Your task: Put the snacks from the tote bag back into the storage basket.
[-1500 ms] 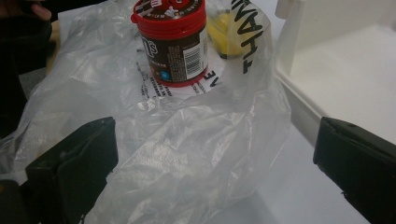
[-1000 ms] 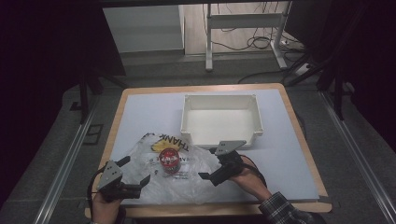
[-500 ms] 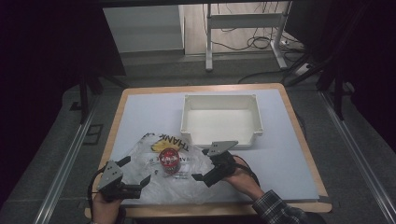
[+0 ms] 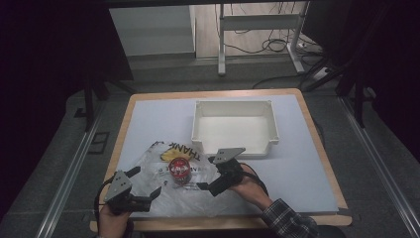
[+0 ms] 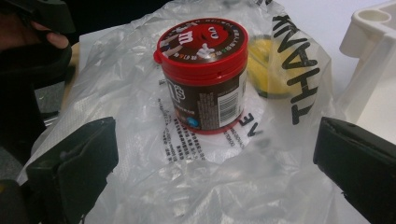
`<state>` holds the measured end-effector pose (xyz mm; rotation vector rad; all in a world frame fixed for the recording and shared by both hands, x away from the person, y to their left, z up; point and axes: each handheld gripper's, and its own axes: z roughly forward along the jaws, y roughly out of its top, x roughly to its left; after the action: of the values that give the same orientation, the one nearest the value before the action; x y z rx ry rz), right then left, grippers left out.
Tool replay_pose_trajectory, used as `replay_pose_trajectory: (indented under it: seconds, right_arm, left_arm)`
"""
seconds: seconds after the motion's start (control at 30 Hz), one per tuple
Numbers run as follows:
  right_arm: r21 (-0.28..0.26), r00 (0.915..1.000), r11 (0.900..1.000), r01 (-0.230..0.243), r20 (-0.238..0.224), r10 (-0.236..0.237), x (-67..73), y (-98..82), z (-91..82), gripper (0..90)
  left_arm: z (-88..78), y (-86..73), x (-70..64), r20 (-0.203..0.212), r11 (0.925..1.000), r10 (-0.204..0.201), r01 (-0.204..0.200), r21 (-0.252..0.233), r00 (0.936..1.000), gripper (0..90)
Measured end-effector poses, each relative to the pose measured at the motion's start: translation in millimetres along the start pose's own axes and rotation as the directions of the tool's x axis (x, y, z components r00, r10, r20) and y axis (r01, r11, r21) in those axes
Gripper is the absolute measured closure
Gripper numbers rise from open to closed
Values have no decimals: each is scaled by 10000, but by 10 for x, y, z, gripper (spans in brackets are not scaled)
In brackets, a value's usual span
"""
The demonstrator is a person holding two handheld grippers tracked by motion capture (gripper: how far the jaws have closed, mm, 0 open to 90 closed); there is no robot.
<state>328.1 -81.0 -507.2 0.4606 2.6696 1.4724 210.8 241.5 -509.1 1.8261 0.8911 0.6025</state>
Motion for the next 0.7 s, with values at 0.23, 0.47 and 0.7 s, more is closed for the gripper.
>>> replay_pose_trajectory:
  seconds: [0.23,0.47,0.7]
  right_arm:
    - [113,9997,9996,244,97,-245,3,15,84,5]
    - [313,9991,9987,412,116,-416,29,55,179,5]
    - [626,9993,9974,355,83,-360,25,121,269,5]
  left_arm:
    - [-5,0,4,-13,10000,-33,33,-30,10000,7]
    - [-6,-1,5,-26,10000,-28,28,-29,10000,7]
    - [-9,-2,7,-39,10000,-26,26,-32,10000,7]
